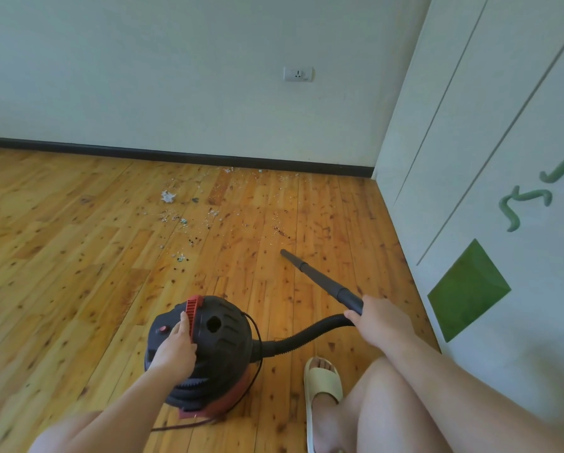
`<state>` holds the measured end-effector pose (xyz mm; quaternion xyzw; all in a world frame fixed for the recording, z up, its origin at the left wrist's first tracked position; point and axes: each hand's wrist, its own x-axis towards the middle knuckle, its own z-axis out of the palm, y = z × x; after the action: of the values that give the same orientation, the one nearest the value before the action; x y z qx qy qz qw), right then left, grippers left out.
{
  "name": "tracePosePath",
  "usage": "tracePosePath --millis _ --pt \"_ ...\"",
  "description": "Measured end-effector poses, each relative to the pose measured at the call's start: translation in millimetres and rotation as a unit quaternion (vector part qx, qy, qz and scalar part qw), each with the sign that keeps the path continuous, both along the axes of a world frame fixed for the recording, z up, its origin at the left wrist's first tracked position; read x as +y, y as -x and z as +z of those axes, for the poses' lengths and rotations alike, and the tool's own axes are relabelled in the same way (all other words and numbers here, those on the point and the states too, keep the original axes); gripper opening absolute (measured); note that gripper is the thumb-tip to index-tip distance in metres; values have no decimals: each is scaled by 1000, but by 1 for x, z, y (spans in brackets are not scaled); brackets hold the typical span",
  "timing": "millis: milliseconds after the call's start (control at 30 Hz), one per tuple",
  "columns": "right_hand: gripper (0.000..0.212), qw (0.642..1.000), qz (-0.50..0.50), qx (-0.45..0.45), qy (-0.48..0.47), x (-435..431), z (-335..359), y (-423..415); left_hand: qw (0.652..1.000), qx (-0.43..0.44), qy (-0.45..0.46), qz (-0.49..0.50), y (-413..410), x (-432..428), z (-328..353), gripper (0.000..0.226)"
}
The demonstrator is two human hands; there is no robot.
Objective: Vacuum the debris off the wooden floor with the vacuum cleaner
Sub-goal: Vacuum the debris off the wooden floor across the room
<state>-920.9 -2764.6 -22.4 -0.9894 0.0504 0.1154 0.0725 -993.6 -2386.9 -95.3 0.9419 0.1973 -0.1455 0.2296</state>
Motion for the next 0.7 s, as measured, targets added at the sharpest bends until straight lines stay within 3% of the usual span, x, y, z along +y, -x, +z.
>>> tracePosePath --millis 567,700 --pt "44 1000 -4 3 -7 36 -10 -28 1000 -8 -13 13 -17 4 6 79" --pt "55 1000 22 3 -14 50 -9 -31 997 -52 18 46 -12 5 7 75"
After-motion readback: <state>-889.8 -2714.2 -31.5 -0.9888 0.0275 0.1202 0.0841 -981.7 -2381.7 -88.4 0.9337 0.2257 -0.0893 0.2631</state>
